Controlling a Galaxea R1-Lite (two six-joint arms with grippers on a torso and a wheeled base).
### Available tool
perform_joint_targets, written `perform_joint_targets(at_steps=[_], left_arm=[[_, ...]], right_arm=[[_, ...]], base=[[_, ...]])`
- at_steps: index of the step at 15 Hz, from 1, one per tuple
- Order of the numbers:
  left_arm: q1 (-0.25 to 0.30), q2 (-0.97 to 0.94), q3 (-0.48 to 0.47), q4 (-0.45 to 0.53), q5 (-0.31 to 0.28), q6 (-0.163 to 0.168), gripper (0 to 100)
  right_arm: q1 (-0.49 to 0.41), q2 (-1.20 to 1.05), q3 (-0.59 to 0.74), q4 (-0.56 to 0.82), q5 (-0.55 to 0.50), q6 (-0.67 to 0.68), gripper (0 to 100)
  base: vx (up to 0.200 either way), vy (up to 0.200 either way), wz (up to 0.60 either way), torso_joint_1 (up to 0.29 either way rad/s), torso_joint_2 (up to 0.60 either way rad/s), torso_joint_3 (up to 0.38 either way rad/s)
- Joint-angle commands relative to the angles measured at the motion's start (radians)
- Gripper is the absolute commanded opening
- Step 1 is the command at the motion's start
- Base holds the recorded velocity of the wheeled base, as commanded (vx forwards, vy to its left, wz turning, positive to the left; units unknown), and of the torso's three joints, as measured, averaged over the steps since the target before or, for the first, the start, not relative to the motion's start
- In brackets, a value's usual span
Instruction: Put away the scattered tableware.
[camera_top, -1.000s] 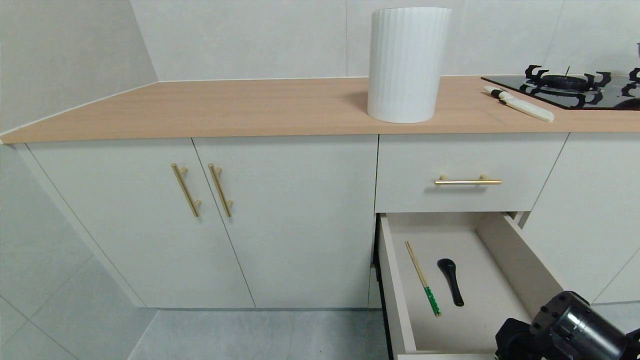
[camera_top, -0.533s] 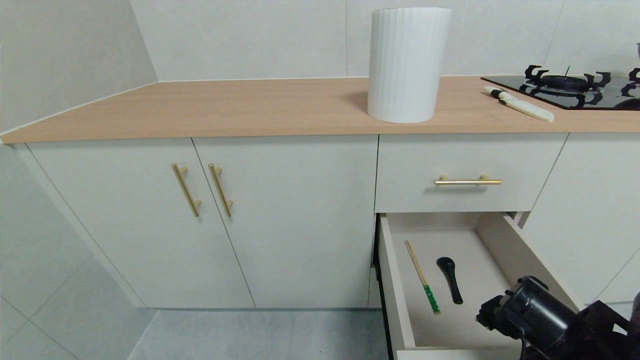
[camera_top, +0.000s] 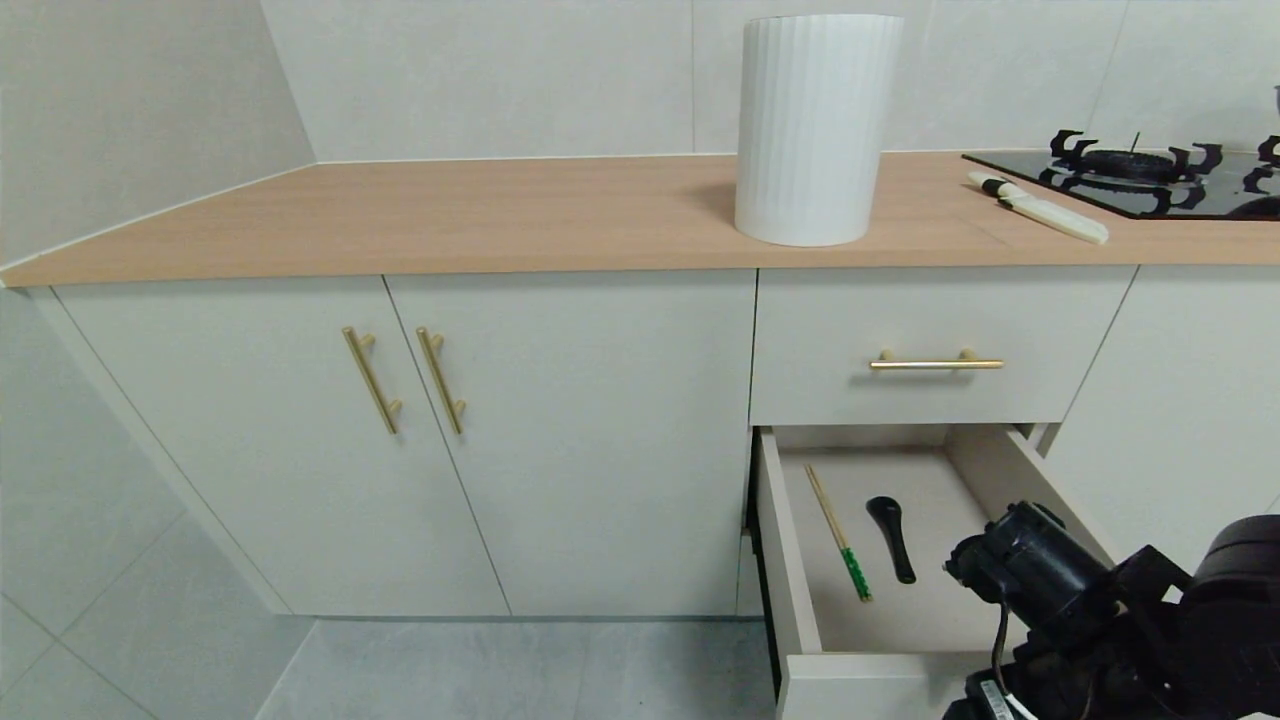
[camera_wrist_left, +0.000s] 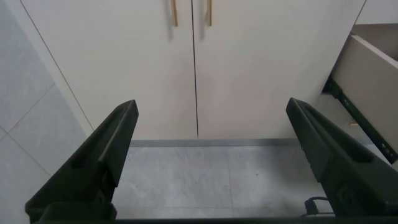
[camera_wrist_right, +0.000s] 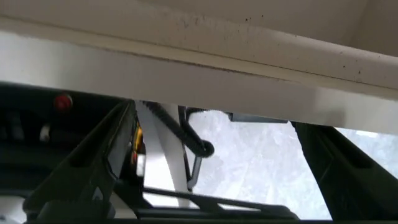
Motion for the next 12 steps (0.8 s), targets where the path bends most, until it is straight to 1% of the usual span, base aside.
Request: perform_joint_targets(at_steps=[1,4,5,6,8,12], left_arm=[[0.000,0.000,0.000,0.000,0.000,0.000,100],[0.000,0.000,0.000,0.000,0.000,0.000,100],[0.000,0.000,0.000,0.000,0.000,0.000,100],[0.000,0.000,0.000,0.000,0.000,0.000,100],[0.000,0.000,0.000,0.000,0.000,0.000,100],[0.000,0.000,0.000,0.000,0.000,0.000,100]], right_arm=[[-0.043,0.014,-0.006,-0.060,-0.021,0.000,100],[-0.086,0.033,-0.003,-0.172,-0.058,0.012,100],[-0.088,0.042,-0.003,-0.199,-0.073,0.025,100],[-0.103,0.060,-0.003,-0.247,-0.107,0.051,100],[-0.129,0.100,0.000,-0.339,-0.166,0.057,100],[-0.152,0.123,0.046,-0.520,-0.173,0.055,100]], base=[[0.000,0.000,0.00,0.000,0.00,0.000],[0.000,0.000,0.00,0.000,0.00,0.000],[0.000,0.000,0.00,0.000,0.00,0.000],[0.000,0.000,0.00,0.000,0.00,0.000],[0.000,0.000,0.00,0.000,0.00,0.000],[0.000,0.000,0.00,0.000,0.00,0.000]])
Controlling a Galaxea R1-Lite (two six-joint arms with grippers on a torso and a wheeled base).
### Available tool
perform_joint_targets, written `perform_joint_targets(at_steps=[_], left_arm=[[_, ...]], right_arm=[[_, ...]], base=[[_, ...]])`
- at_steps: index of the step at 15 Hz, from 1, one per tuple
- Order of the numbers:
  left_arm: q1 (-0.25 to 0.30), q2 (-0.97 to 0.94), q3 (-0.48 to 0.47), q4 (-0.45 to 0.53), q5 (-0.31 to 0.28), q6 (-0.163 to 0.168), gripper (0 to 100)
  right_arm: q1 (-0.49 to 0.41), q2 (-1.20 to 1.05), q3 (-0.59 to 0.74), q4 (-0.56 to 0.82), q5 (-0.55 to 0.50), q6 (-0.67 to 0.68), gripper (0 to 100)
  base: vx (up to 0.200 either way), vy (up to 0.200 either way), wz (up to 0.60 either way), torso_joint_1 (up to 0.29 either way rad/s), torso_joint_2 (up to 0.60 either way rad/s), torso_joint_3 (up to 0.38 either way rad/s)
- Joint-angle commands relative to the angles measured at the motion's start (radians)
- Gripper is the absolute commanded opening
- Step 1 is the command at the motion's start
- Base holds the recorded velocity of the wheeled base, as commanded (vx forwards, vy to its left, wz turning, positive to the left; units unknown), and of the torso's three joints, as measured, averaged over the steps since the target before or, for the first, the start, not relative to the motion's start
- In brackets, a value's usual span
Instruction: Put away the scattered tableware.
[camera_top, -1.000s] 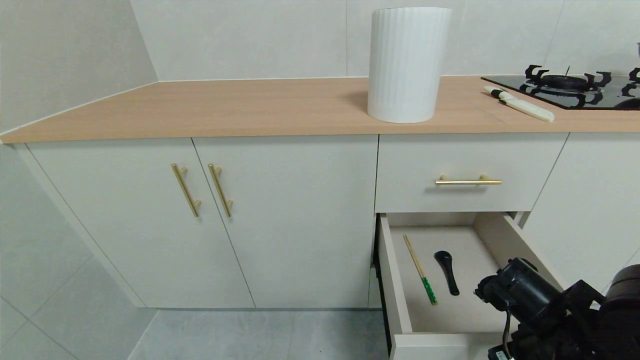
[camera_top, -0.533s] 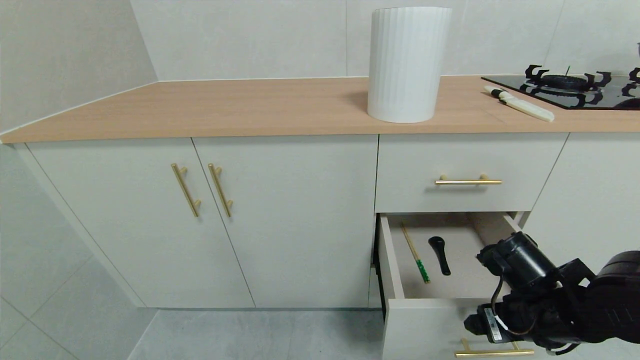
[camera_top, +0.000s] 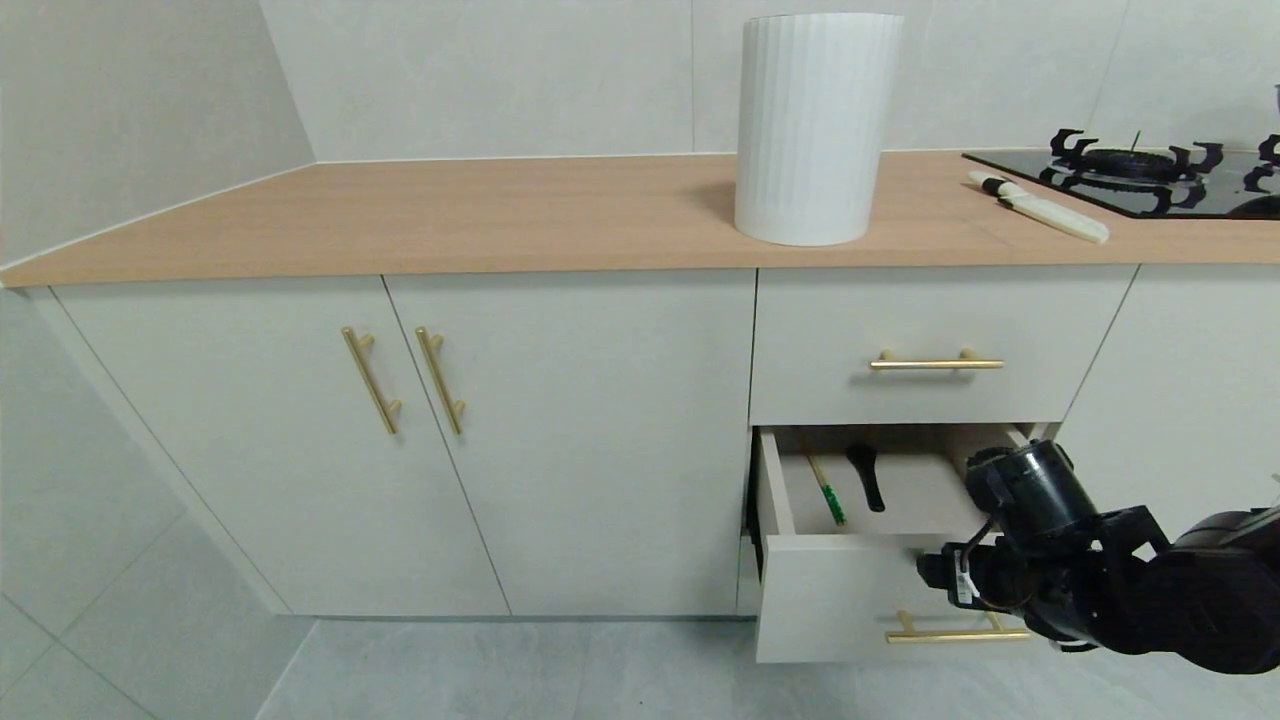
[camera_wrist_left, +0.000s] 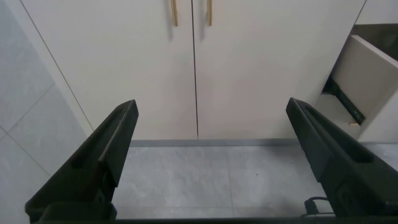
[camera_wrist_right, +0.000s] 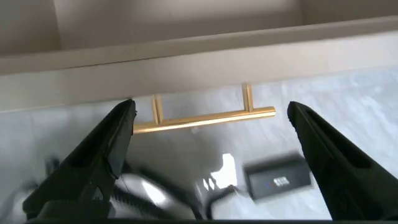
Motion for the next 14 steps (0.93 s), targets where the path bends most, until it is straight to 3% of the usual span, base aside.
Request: perform_joint_targets(at_steps=[1,9,14], left_arm=[[0.000,0.000,0.000,0.000,0.000,0.000,100],[0.000,0.000,0.000,0.000,0.000,0.000,100],[0.000,0.000,0.000,0.000,0.000,0.000,100]], right_arm=[[-0.006,0.015,0.044,-0.061,0.004,-0.007,100],[-0.058,0.174,0.065,-0.451,0.033,-0.151,100],[-0.095,0.285,0.055,-0.699,0.154,-0.320,100]], base=[[0.000,0.000,0.00,0.000,0.00,0.000],[0.000,0.000,0.00,0.000,0.00,0.000],[0.000,0.000,0.00,0.000,0.00,0.000]])
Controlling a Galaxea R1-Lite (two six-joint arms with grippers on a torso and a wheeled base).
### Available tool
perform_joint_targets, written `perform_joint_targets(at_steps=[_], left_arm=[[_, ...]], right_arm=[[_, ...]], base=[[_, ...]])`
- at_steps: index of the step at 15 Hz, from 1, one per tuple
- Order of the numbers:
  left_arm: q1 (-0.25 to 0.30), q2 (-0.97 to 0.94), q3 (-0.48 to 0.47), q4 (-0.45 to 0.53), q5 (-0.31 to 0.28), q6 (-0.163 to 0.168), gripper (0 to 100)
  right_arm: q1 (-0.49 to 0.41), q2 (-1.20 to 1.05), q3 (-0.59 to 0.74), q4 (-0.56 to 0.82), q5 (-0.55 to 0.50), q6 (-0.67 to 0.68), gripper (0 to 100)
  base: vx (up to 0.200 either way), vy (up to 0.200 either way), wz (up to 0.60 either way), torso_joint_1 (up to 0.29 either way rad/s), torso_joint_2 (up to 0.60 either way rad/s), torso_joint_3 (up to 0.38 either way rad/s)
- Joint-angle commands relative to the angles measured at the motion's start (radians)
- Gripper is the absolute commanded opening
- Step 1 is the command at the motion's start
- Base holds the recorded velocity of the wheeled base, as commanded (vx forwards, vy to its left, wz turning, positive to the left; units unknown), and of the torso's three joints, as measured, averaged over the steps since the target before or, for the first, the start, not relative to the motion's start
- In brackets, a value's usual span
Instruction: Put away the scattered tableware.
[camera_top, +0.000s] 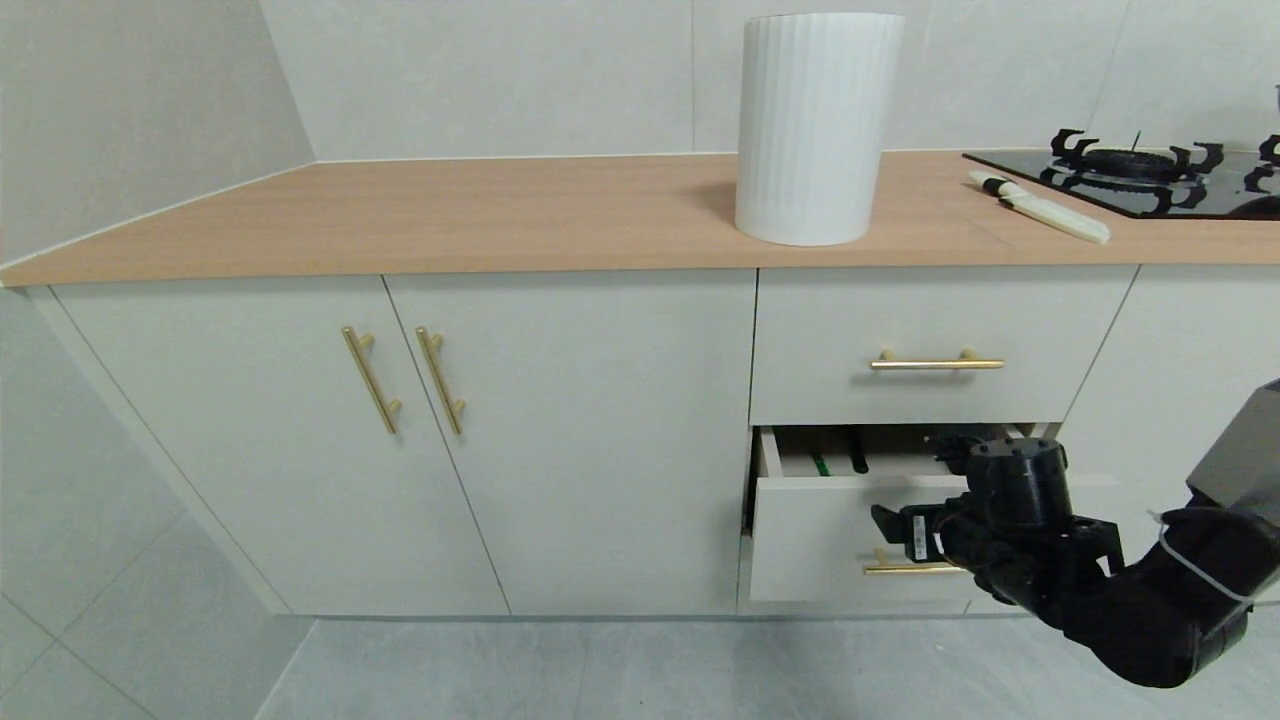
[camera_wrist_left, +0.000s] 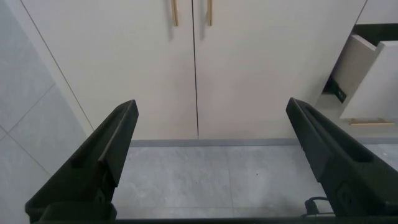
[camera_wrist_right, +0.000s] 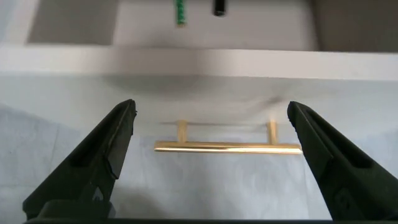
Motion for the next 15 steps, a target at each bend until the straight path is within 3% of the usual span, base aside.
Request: perform_joint_targets(at_steps=[1,8,15], left_arm=[[0.000,0.000,0.000,0.000,0.000,0.000,100],[0.000,0.000,0.000,0.000,0.000,0.000,100],[0.000,0.000,0.000,0.000,0.000,0.000,100]], right_arm=[[-0.018,0.084,-0.006,-0.083,0.015,-0.029,100],[-0.065,0.229,-0.058,-0.282,0.013,-0.058,100],[-0.119,0.297,-0.167,-0.307,-0.002,-0.051,100]], base=[[0.000,0.000,0.00,0.000,0.00,0.000],[0.000,0.000,0.00,0.000,0.00,0.000],[0.000,0.000,0.00,0.000,0.00,0.000]])
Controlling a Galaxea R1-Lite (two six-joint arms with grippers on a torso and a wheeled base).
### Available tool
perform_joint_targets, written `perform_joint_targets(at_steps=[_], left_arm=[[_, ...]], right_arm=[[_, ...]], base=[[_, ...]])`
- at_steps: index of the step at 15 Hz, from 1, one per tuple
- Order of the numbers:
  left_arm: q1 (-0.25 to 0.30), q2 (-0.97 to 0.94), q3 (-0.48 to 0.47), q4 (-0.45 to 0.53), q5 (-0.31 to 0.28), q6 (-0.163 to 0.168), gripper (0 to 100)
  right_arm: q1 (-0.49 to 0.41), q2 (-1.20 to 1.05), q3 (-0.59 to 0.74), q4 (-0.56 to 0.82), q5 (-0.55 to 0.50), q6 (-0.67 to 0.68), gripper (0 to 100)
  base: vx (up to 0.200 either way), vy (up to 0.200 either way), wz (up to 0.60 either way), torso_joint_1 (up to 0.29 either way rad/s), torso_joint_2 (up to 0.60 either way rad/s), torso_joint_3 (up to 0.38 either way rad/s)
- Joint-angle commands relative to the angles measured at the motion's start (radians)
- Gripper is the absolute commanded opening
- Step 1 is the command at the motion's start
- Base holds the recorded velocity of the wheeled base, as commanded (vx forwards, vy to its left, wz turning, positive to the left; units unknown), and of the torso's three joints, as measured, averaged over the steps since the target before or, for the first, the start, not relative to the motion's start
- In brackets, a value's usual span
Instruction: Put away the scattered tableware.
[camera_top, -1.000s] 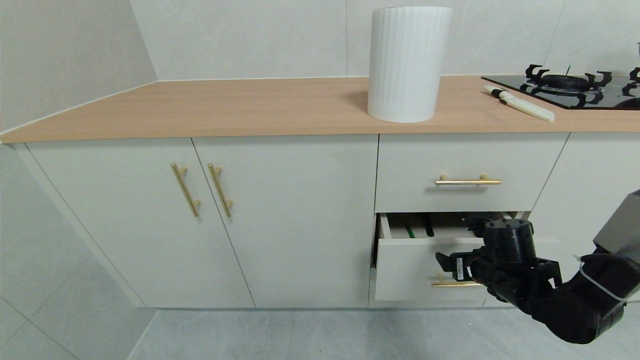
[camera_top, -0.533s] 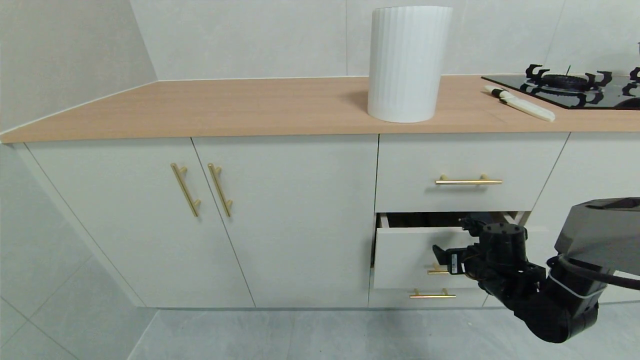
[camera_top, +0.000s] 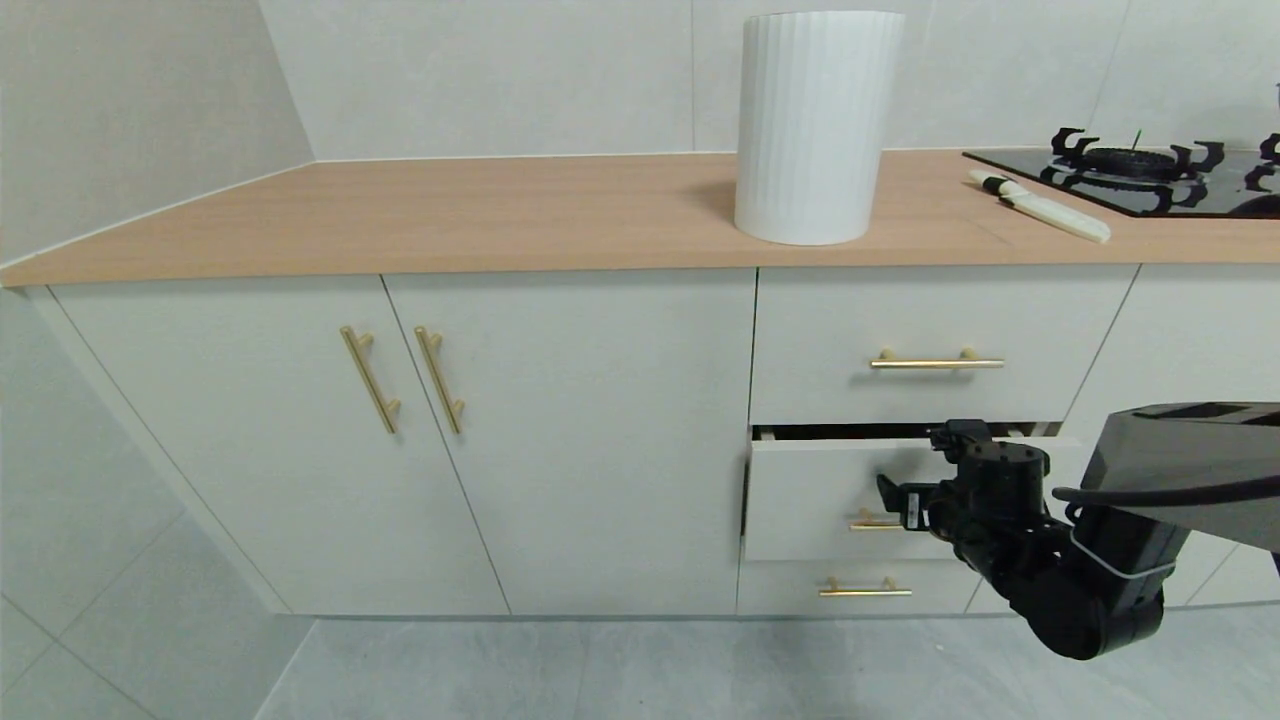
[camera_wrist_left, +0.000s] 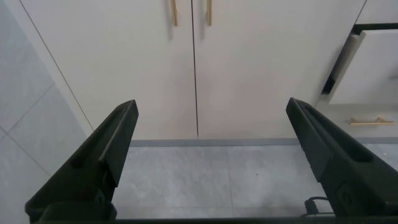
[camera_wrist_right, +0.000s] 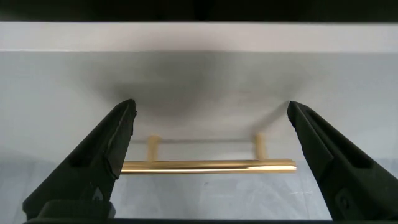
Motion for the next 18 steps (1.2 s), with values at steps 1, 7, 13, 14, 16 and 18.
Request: perform_joint_targets(at_steps=[1,7,13,14,16,18], left_arm=[[0.000,0.000,0.000,0.000,0.000,0.000,100],[0.000,0.000,0.000,0.000,0.000,0.000,100],[0.000,0.000,0.000,0.000,0.000,0.000,100],[0.000,0.000,0.000,0.000,0.000,0.000,100],[0.000,0.000,0.000,0.000,0.000,0.000,100],[0.000,0.000,0.000,0.000,0.000,0.000,100]], right_arm=[[-0.016,0.032,-0.040,-0.005,-0.017,0.003,100],[-0.031,0.049,-0.109,-0.008,-0.034,0.049,100],[-0.042,0.061,-0.147,-0.008,-0.035,0.075,100],[-0.042,0.064,-0.159,-0.008,-0.035,0.075,100],[-0.044,0.066,-0.159,-0.008,-0.035,0.079,100],[-0.044,0.064,-0.163,-0.008,-0.035,0.081,100]], base=[[0.000,0.000,0.00,0.000,0.00,0.000],[0.000,0.000,0.00,0.000,0.00,0.000],[0.000,0.000,0.00,0.000,0.00,0.000],[0.000,0.000,0.00,0.000,0.00,0.000],[0.000,0.000,0.00,0.000,0.00,0.000],[0.000,0.000,0.00,0.000,0.00,0.000]])
